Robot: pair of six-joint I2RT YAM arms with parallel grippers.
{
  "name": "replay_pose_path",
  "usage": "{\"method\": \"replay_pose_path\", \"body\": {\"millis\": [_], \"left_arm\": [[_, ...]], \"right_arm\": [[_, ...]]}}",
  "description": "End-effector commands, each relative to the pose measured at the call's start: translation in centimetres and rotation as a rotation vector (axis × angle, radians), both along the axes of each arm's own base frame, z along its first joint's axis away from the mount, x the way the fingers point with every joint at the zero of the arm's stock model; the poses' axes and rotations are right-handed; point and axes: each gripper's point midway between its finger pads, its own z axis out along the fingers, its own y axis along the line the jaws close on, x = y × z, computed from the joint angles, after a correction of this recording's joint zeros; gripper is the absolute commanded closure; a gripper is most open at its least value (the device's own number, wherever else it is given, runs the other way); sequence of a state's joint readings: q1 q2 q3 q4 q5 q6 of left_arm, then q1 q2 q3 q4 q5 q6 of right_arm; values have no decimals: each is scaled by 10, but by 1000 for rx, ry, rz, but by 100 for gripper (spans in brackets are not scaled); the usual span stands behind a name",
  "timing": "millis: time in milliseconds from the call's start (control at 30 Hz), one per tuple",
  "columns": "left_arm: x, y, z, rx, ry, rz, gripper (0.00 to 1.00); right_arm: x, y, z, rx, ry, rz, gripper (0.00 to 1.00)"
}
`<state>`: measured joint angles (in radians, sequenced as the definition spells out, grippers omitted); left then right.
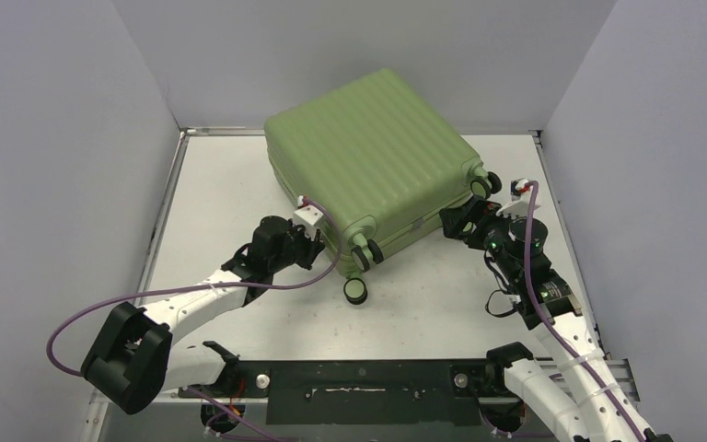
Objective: Pack the luggage
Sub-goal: Zip the luggage at the center of the board.
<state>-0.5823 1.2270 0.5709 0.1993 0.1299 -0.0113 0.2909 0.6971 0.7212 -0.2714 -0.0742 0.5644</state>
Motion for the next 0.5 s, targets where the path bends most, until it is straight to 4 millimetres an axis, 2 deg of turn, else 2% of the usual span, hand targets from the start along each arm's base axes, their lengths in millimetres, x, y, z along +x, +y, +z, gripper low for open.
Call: {"method": "replay_pose_path", "body": {"millis": [0, 300, 467], "left_arm": [[0, -27, 35, -108, -93, -94, 98], [-1, -11, 24, -26, -40, -35, 100], [-9, -11, 22, 4, 0, -44, 100]], "right_arm": [[-1, 1, 8, 17, -25, 0, 8], [-2, 2, 8, 21, -26, 1, 8], [-2, 2, 3, 29, -9, -3, 7]]}}
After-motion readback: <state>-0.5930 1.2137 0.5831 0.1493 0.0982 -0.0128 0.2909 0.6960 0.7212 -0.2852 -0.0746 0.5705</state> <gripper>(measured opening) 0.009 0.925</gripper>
